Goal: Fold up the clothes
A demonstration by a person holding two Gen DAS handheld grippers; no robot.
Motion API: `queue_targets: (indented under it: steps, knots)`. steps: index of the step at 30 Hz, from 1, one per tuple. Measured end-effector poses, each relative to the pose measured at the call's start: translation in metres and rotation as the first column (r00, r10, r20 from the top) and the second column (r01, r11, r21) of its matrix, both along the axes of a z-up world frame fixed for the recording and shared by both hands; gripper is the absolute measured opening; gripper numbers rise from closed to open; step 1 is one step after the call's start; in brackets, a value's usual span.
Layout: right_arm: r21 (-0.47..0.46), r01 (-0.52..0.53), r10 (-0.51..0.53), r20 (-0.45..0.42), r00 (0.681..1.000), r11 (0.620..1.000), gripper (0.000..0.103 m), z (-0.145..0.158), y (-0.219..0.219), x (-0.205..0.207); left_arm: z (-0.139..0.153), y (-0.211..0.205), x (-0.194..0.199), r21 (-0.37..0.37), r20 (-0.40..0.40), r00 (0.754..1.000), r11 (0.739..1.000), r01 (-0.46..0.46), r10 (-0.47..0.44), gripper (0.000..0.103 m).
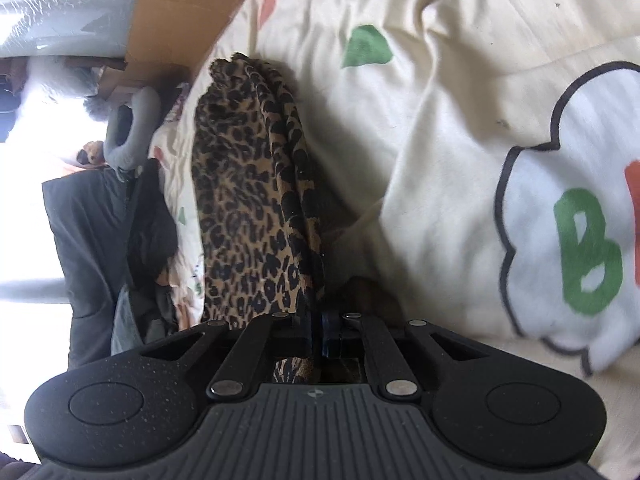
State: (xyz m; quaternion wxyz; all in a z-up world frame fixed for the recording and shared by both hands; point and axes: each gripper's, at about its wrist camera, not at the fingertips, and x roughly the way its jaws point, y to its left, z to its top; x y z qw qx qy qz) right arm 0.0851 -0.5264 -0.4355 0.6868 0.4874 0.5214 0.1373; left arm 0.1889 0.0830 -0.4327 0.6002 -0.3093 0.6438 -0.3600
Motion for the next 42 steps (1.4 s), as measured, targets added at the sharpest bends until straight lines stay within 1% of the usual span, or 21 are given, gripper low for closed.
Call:
queue_targets:
  steps: [8, 12, 19, 22, 23, 25, 31, 33, 36, 42]
  knots:
    - [0.027, 0.004, -0.003, -0.024, 1.000, 1.000, 0.002, 0.002, 0.008, -0.023, 0.014, 0.003, -0.009, 0.043, -0.008, 0.999, 0.998, 0.036, -0.036, 0.004]
    - [0.035, -0.013, 0.015, -0.052, 0.999, 0.999, 0.002, 0.002, 0.015, -0.041, 0.013, 0.015, -0.021, 0.067, -0.037, 0.998, 0.997, 0.047, -0.044, 0.004]
    - [0.064, -0.034, 0.040, -0.103, 0.994, 0.997, 0.002, 0.004, 0.028, -0.075, 0.019, 0.035, -0.048, 0.070, -0.096, 0.994, 0.996, 0.062, -0.055, 0.004]
    - [0.074, -0.054, 0.061, -0.105, 0.993, 0.996, 0.002, 0.012, 0.034, -0.084, 0.024, 0.042, -0.055, 0.065, -0.118, 0.992, 0.996, 0.061, -0.053, 0.004]
    - [0.081, -0.066, 0.073, -0.091, 0.993, 0.995, 0.002, 0.015, 0.036, -0.086, 0.023, 0.042, -0.055, 0.067, -0.118, 0.992, 0.996, 0.058, -0.049, 0.004]
    - [0.100, -0.062, 0.069, -0.072, 0.995, 0.993, 0.002, 0.017, 0.036, -0.089, 0.020, 0.042, -0.054, 0.070, -0.119, 0.992, 0.996, 0.051, -0.043, 0.004]
    - [0.075, -0.051, 0.058, -0.104, 0.993, 0.996, 0.002, 0.005, 0.036, -0.087, 0.012, 0.042, -0.052, 0.083, -0.119, 0.993, 0.996, 0.030, -0.020, 0.005]
    - [0.066, -0.047, 0.054, -0.108, 0.993, 0.997, 0.002, 0.001, 0.037, -0.084, 0.005, 0.042, -0.049, 0.091, -0.123, 0.992, 0.996, 0.015, -0.003, 0.004]
    - [0.060, -0.041, 0.047, -0.103, 0.994, 0.997, 0.002, -0.001, 0.037, -0.079, 0.001, 0.039, -0.042, 0.098, -0.121, 0.993, 0.995, 0.016, -0.004, 0.004]
    - [0.082, -0.027, 0.030, -0.037, 0.999, 0.996, 0.002, 0.017, 0.037, -0.063, 0.019, 0.032, -0.028, 0.039, -0.071, 0.997, 0.999, -0.006, 0.009, 0.004]
